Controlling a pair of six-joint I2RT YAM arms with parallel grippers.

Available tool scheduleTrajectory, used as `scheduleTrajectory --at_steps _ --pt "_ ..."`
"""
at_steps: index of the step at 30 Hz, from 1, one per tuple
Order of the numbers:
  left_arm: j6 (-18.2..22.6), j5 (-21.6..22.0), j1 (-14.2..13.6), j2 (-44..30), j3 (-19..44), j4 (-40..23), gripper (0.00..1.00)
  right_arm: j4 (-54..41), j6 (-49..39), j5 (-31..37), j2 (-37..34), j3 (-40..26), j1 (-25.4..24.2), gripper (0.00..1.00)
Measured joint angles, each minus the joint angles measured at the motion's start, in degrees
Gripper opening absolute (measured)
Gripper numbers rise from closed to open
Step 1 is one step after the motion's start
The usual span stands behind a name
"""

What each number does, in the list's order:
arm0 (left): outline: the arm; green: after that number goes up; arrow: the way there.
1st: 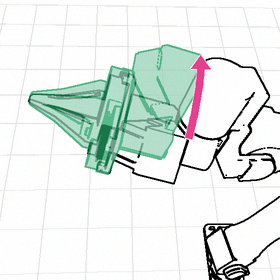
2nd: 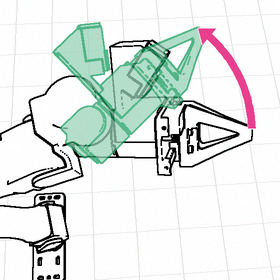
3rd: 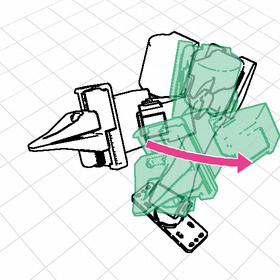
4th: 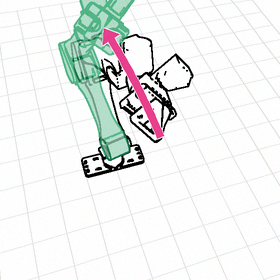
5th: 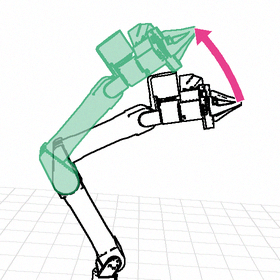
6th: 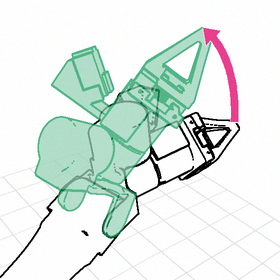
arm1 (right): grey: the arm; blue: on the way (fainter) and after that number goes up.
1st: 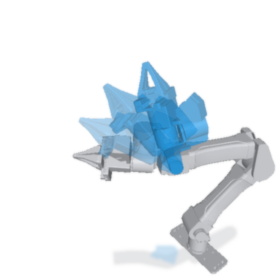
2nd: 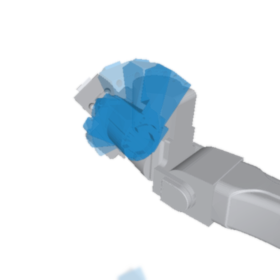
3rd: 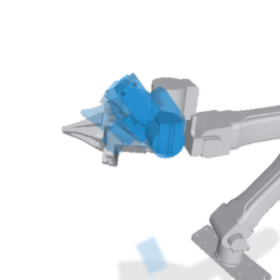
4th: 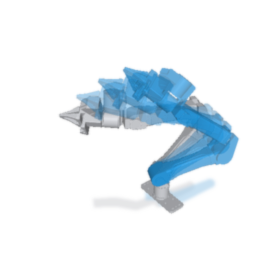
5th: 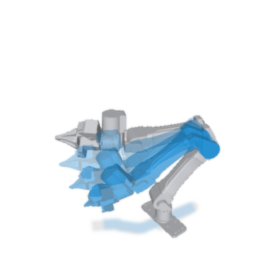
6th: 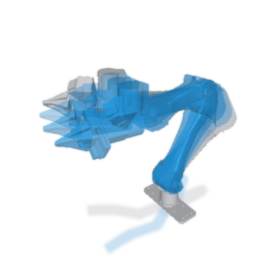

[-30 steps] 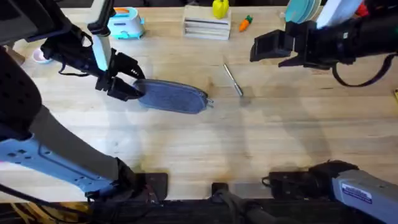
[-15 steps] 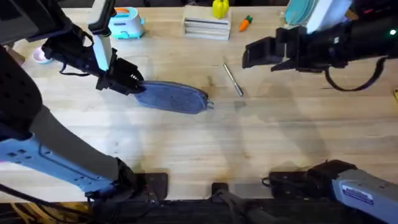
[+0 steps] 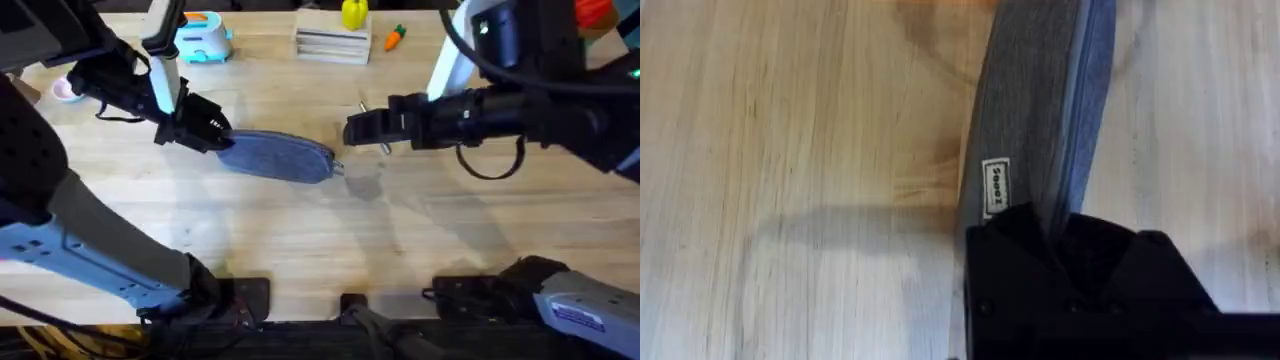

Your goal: Unzip the bag, pick up the pens from the table one at a time and place them inside, then zip the bag closed.

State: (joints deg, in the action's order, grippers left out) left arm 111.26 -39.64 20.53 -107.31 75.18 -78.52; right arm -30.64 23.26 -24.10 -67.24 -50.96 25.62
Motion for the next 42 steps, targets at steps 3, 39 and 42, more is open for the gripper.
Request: scheduleTrajectory --at_steps 3,39,42 --pt "0.0 0.0 0.0 0.0 0.0 0.0 0.041 4.13 3.35 -0.45 0.0 2.63 0.75 0.998" --pt "0.0 0.0 0.0 0.0 0.0 0.04 0.042 58.57 44.53 -10.28 -17.4 22.53 4.07 0.997" --pt "0.0 0.0 0.0 0.02 0.0 0.04 0.042 59.68 45.57 -10.71 -17.53 22.54 4.22 0.997"
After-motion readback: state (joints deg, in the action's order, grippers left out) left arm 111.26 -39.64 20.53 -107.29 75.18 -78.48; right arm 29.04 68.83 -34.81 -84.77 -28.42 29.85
